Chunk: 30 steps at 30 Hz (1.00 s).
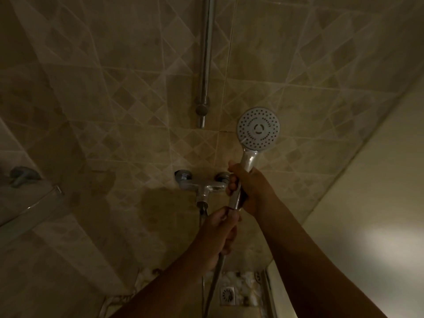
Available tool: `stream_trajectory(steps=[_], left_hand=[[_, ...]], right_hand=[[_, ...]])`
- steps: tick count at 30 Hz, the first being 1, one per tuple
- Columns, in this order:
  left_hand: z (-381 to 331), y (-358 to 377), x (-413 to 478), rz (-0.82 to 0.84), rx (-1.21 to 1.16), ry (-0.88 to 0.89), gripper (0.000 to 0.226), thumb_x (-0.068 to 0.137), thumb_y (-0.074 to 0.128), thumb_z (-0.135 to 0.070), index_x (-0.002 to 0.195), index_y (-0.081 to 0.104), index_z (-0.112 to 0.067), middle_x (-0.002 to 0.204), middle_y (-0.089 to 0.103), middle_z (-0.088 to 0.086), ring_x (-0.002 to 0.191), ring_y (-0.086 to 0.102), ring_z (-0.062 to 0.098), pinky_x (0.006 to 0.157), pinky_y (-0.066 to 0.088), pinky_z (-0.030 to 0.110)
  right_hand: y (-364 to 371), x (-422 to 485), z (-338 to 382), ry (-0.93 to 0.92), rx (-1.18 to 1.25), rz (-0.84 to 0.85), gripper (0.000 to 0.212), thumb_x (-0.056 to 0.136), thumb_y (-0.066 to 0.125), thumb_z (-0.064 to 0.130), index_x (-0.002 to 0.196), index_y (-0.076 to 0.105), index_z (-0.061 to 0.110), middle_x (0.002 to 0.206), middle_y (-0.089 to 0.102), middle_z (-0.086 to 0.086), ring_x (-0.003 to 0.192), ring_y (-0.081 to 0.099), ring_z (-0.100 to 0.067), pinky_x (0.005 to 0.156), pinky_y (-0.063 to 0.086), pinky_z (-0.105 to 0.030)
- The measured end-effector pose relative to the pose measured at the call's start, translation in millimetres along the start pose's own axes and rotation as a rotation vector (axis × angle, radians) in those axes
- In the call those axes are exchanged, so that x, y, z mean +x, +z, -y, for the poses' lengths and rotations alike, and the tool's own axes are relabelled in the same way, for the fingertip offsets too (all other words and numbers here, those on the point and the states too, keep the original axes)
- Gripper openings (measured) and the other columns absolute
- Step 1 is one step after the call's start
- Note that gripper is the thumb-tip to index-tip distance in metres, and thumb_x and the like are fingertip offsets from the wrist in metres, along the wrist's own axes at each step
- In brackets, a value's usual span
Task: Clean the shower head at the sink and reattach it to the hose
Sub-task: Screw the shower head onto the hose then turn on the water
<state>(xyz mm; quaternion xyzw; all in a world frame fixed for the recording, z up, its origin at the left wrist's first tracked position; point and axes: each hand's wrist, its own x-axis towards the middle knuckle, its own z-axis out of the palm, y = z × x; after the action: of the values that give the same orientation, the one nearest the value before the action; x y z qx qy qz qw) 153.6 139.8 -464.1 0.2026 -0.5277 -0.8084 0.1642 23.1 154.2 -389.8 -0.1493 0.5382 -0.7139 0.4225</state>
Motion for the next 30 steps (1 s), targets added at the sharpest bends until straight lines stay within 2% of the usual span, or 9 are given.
stream_trajectory(steps=[7, 11, 14, 17, 20, 23, 25, 27, 30], left_hand=[[-18, -13, -2, 0.453, -0.392, -0.086, 0.038, 0.09, 0.063, -0.048, 0.104, 0.064, -0.013, 0.053, 0.028, -0.006, 0.038, 0.027, 0.003, 0.038, 0.023, 0.016], [-18, -8, -2, 0.545, -0.434, -0.101, 0.038, 0.091, 0.063, -0.048, 0.103, 0.06, -0.013, 0.051, 0.039, -0.009, 0.037, 0.031, 0.0, 0.038, 0.025, 0.015], [-14, -10, 1, 0.386, -0.346, -0.067, 0.033, 0.091, 0.058, -0.048, 0.097, 0.067, -0.016, 0.053, 0.036, -0.008, 0.038, 0.029, 0.001, 0.037, 0.025, 0.016], [-8, -14, 4, 0.139, -0.238, -0.009, 0.034, 0.086, 0.063, -0.048, 0.093, 0.064, -0.014, 0.056, 0.034, -0.007, 0.041, 0.027, 0.003, 0.037, 0.022, 0.018], [-3, -15, 7, -0.075, -0.005, 0.055, 0.031, 0.085, 0.065, -0.05, 0.087, 0.066, -0.018, 0.058, 0.038, -0.007, 0.045, 0.029, 0.006, 0.04, 0.02, 0.022], [1, -17, 7, -0.099, 0.095, 0.048, 0.033, 0.087, 0.065, -0.053, 0.088, 0.066, -0.02, 0.058, 0.039, -0.008, 0.047, 0.03, 0.006, 0.041, 0.022, 0.023], [-1, -18, 5, -0.012, -0.01, 0.024, 0.03, 0.086, 0.066, -0.049, 0.091, 0.067, -0.02, 0.06, 0.037, -0.008, 0.047, 0.028, 0.005, 0.041, 0.021, 0.022], [-5, -22, 4, 0.086, -0.174, -0.016, 0.036, 0.083, 0.068, -0.046, 0.096, 0.063, -0.013, 0.059, 0.034, -0.007, 0.044, 0.026, 0.003, 0.039, 0.02, 0.019], [-11, -23, 4, 0.269, -0.346, -0.06, 0.046, 0.082, 0.073, -0.047, 0.102, 0.058, -0.009, 0.054, 0.03, -0.008, 0.04, 0.024, 0.003, 0.04, 0.017, 0.02]], right_hand=[[-17, -8, 12, 0.076, 0.401, 0.62, 0.065, 0.082, 0.06, 0.057, 0.128, 0.057, 0.011, 0.095, 0.065, -0.008, 0.08, 0.065, -0.02, 0.078, 0.056, -0.039], [-13, -7, 7, 0.079, 0.497, 0.801, 0.073, 0.082, 0.063, 0.06, 0.136, 0.053, 0.013, 0.102, 0.071, -0.013, 0.082, 0.071, -0.022, 0.077, 0.058, -0.04], [-12, -3, 5, 0.041, 0.469, 0.693, 0.051, 0.088, 0.054, 0.054, 0.117, 0.066, 0.014, 0.075, 0.066, -0.001, 0.059, 0.06, -0.011, 0.059, 0.054, -0.028], [-7, 2, 8, 0.045, 0.289, 0.484, 0.038, 0.093, 0.046, 0.049, 0.092, 0.065, 0.016, 0.07, 0.058, 0.0, 0.06, 0.055, -0.013, 0.061, 0.051, -0.028], [0, 7, 3, 0.032, 0.12, 0.169, 0.026, 0.098, 0.052, 0.034, 0.091, 0.057, 0.01, 0.076, 0.057, -0.01, 0.065, 0.057, -0.02, 0.061, 0.053, -0.032], [-2, 7, -7, -0.055, -0.013, -0.03, 0.024, 0.097, 0.058, 0.028, 0.099, 0.058, 0.003, 0.084, 0.061, -0.019, 0.068, 0.062, -0.025, 0.067, 0.054, -0.038], [-7, 5, -6, -0.087, -0.051, 0.008, 0.033, 0.097, 0.058, 0.033, 0.106, 0.061, 0.001, 0.092, 0.065, -0.021, 0.075, 0.067, -0.027, 0.07, 0.057, -0.038], [-11, 5, 0, -0.035, 0.026, 0.181, 0.045, 0.096, 0.052, 0.041, 0.118, 0.06, 0.002, 0.1, 0.068, -0.02, 0.085, 0.069, -0.028, 0.072, 0.058, -0.039], [-15, 6, 7, 0.054, 0.256, 0.48, 0.056, 0.096, 0.041, 0.045, 0.136, 0.051, 0.006, 0.122, 0.065, -0.015, 0.106, 0.067, -0.028, 0.09, 0.055, -0.044]])
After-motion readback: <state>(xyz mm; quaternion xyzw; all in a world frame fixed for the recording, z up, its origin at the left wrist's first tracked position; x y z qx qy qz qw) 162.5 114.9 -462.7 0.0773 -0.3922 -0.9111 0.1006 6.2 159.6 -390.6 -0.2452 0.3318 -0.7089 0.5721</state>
